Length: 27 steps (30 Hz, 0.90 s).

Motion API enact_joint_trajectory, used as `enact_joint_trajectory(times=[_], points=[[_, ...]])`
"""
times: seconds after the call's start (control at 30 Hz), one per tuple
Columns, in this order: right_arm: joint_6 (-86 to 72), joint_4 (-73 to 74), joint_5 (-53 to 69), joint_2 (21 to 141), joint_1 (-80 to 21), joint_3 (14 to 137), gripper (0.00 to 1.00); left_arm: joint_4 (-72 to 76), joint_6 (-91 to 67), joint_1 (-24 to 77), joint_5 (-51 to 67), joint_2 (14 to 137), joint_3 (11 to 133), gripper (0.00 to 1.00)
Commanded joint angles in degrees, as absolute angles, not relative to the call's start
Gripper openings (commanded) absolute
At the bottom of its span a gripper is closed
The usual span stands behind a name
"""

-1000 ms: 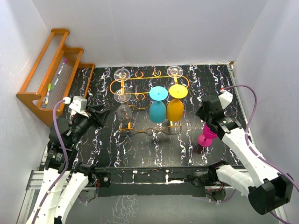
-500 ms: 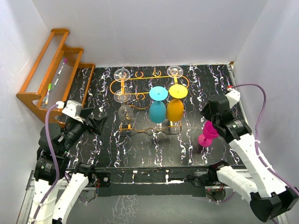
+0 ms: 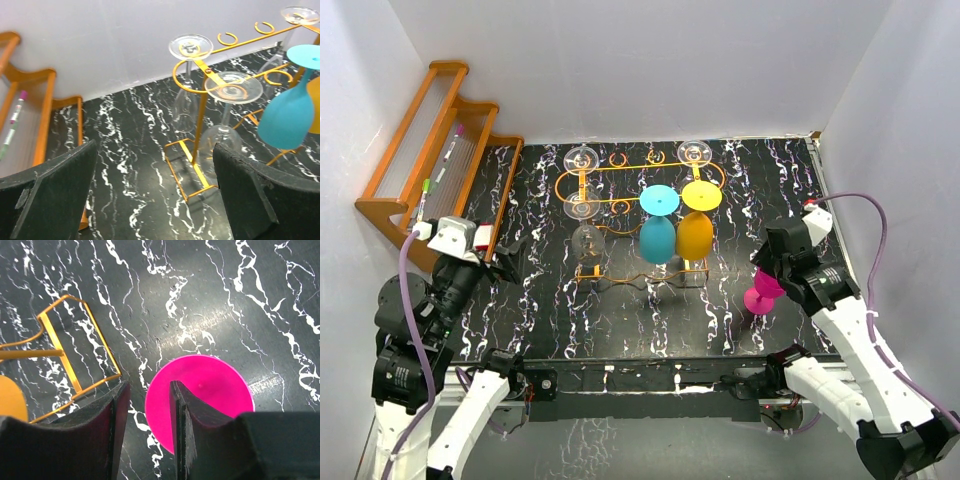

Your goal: Place the wine glass upside down on the wine glass rack

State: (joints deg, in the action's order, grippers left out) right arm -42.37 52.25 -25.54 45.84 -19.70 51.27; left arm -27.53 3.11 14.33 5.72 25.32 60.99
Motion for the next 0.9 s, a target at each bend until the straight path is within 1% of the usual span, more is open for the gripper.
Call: enact_joint_trajectory(times=[0.0, 0.2, 0.23, 0.27, 0.33, 0.37, 0.47, 0.53, 0.6, 0.67, 0.77, 0.8, 0.87], points=[[-42.7, 50.1, -24.9, 47.4, -19.4, 50.8, 0.40, -26.4, 10.9, 13.9, 0.3, 26.2, 63.9, 0.97], [-43.0, 47.0, -23.5, 48.7, -19.4, 48.5, 0.39, -26.3, 16.3, 13.9, -2.8, 28.7, 65.7, 0.97], [-42.9, 46.6, -23.3, 49.0, -19.4, 48.0, 0.36, -26.7, 16.8, 13.9, -3.4, 29.4, 66.3, 0.97], [-43.0, 46.1, -23.2, 49.2, -19.4, 47.6, 0.29, -27.5, 17.3, 13.9, -3.6, 30.4, 67.2, 0.97], [-43.0, 45.6, -22.9, 49.4, -19.4, 47.4, 0.10, -29.4, 17.2, 13.9, -3.2, 32.6, 69.9, 0.97], [-43.2, 45.7, -22.7, 49.4, -19.4, 47.6, 0.08, -30.5, 17.0, 13.9, -2.6, 34.0, 71.8, 0.97], [-42.9, 47.2, -23.2, 48.6, -19.4, 51.6, 0.08, -35.8, 13.6, 13.9, -0.4, 39.8, 80.6, 0.97], [-41.8, 49.7, -26.2, 48.2, -19.4, 57.6, 0.08, -40.5, 10.4, 13.9, 3.2, 45.3, 88.2, 0.97], [-39.6, 51.4, -30.9, 48.4, -19.4, 65.1, 0.08, -44.0, 7.5, 13.9, 8.9, 49.3, 95.1, 0.97], [-36.9, 51.2, -36.2, 48.8, -19.4, 72.4, 0.08, -45.4, 4.5, 13.9, 16.6, 52.9, 99.2, 0.97], [-29.5, 42.2, -41.9, 48.3, -19.4, 78.6, 0.08, -44.0, -1.0, 13.9, 28.8, 57.9, 102.8, 0.97], [-26.0, 36.6, -42.7, 47.9, -19.4, 78.8, 0.08, -42.2, -3.8, 13.9, 32.1, 59.4, 103.2, 0.97], [-17.6, 22.7, -40.5, 47.3, -19.4, 77.7, 0.08, -37.4, -10.2, 13.9, 36.7, 61.8, 103.3, 0.97]])
